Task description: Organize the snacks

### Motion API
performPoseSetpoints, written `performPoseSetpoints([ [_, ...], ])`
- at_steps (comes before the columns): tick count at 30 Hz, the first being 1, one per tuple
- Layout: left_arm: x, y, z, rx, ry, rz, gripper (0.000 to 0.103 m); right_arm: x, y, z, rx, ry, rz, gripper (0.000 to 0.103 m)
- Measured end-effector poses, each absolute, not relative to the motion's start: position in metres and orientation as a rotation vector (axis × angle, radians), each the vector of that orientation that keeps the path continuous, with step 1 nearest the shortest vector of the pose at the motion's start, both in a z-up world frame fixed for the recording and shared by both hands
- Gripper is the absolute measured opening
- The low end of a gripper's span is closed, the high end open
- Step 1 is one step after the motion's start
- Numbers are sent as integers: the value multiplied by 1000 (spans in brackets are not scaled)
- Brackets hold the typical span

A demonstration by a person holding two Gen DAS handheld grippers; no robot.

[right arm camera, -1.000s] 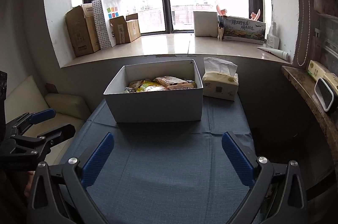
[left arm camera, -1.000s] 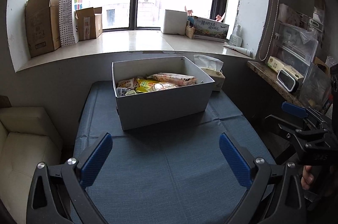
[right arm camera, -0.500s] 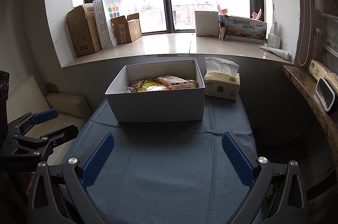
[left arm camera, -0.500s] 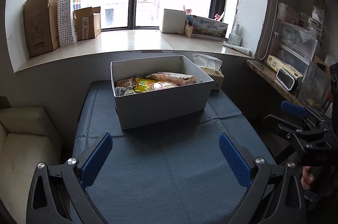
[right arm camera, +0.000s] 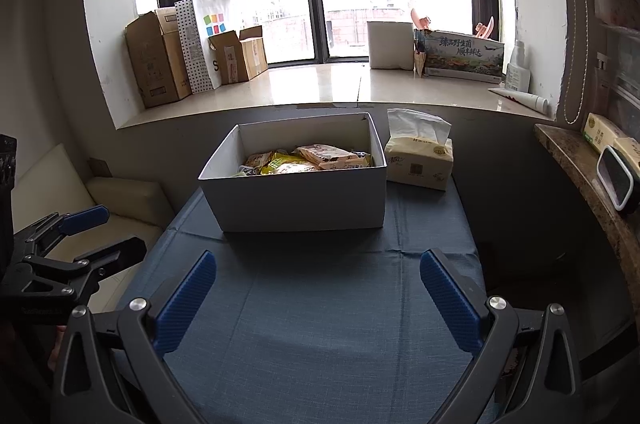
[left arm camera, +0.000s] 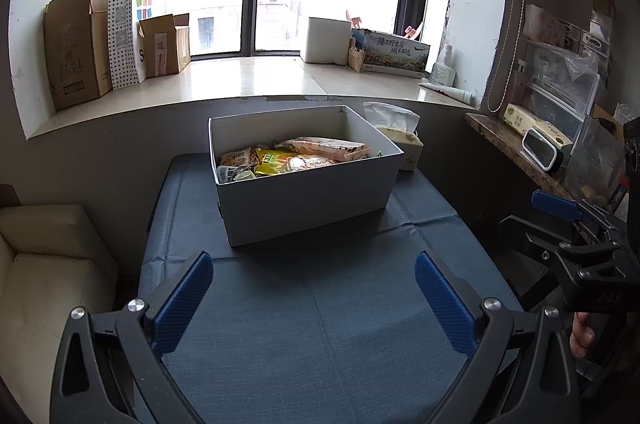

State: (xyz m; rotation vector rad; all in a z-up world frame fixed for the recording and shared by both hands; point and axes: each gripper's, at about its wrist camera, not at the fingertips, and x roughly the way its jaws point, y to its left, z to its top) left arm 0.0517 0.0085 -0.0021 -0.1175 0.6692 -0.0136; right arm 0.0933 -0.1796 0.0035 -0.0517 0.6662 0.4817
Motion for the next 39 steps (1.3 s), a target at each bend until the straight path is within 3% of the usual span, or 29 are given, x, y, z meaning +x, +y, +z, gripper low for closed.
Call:
performPoseSetpoints([
  [39,49,4,0,-107,669,-17,103,90,-174,3,-62,674,490,103],
])
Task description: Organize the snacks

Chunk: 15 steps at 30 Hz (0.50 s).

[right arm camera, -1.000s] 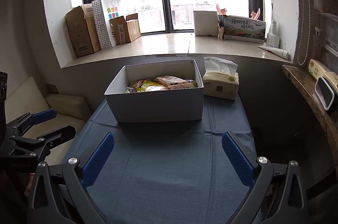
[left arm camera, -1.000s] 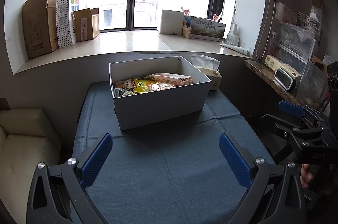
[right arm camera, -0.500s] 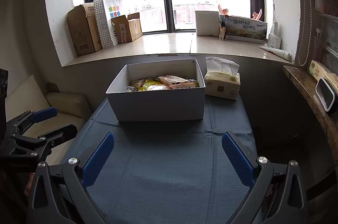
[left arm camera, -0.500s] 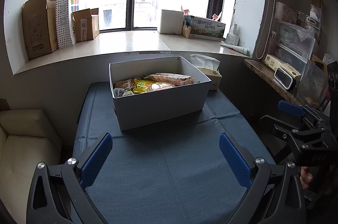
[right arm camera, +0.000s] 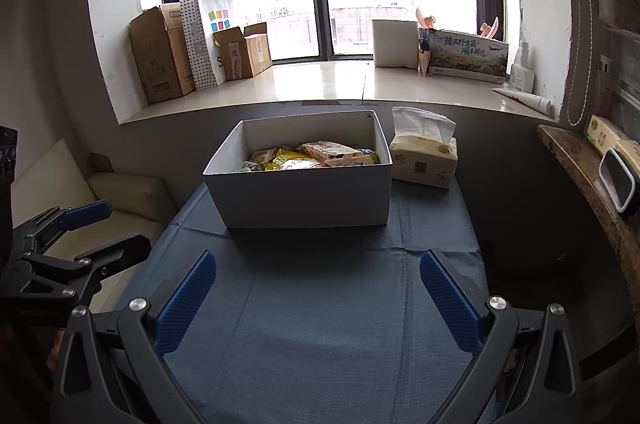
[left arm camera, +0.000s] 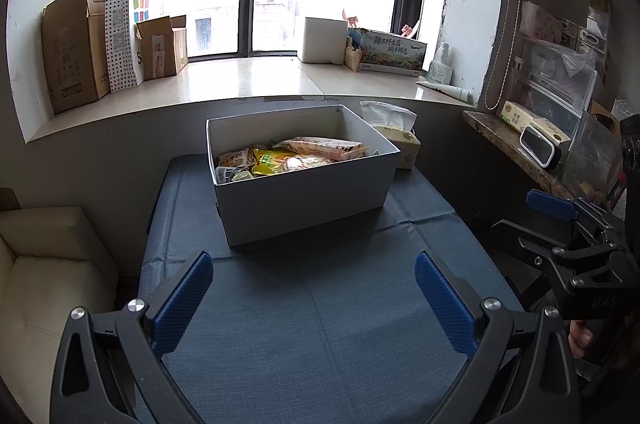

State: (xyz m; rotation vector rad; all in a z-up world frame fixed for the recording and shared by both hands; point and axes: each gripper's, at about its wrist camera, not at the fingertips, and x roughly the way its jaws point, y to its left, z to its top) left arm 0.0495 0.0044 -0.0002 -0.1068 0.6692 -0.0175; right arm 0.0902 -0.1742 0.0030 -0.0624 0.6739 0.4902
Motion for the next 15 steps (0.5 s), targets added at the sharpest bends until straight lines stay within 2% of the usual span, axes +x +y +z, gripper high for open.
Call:
performPoseSetpoints([
  [15,49,7,1,-110,667,-13,103,90,-175,3,-56,672,496,103],
])
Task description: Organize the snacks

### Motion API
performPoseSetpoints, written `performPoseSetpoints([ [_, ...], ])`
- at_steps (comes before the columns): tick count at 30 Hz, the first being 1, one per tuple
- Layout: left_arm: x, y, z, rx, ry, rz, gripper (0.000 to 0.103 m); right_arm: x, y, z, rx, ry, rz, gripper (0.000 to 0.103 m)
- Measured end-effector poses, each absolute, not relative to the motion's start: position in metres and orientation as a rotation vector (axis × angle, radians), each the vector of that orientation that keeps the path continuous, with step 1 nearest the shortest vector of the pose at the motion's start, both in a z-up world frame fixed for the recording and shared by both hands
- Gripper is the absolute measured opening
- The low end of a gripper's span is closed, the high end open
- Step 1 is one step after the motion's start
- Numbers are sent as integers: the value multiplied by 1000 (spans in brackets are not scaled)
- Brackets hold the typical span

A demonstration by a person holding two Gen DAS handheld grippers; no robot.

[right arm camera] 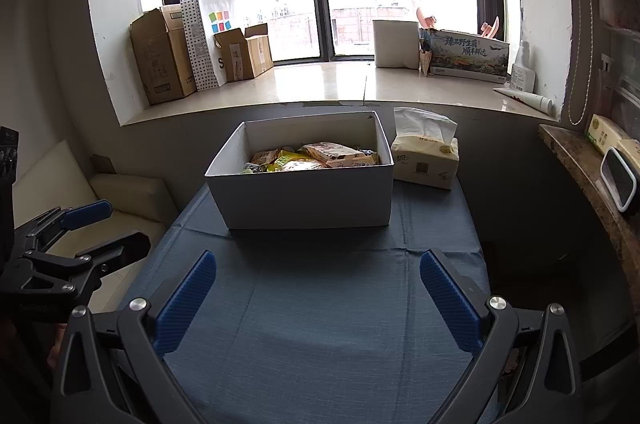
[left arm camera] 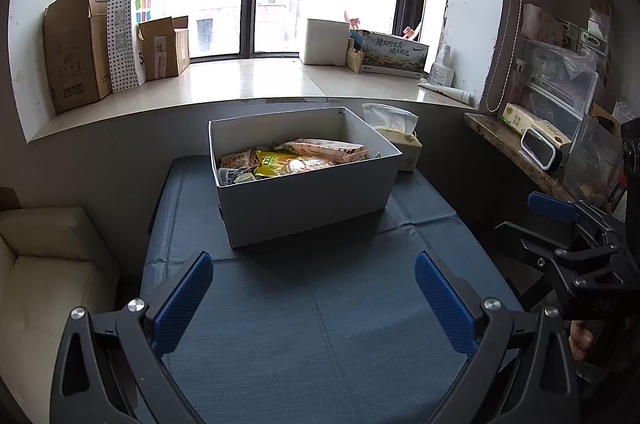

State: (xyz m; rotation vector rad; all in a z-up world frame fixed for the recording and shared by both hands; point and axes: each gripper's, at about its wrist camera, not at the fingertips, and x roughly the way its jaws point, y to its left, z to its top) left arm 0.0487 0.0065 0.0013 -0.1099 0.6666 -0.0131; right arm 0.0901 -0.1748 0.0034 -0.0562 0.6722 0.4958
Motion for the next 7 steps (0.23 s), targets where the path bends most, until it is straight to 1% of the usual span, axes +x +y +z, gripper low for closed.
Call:
performPoseSetpoints([
  [7,49,6,3,-112,653,-34,103,89,-176,4,-46,675,492,103],
])
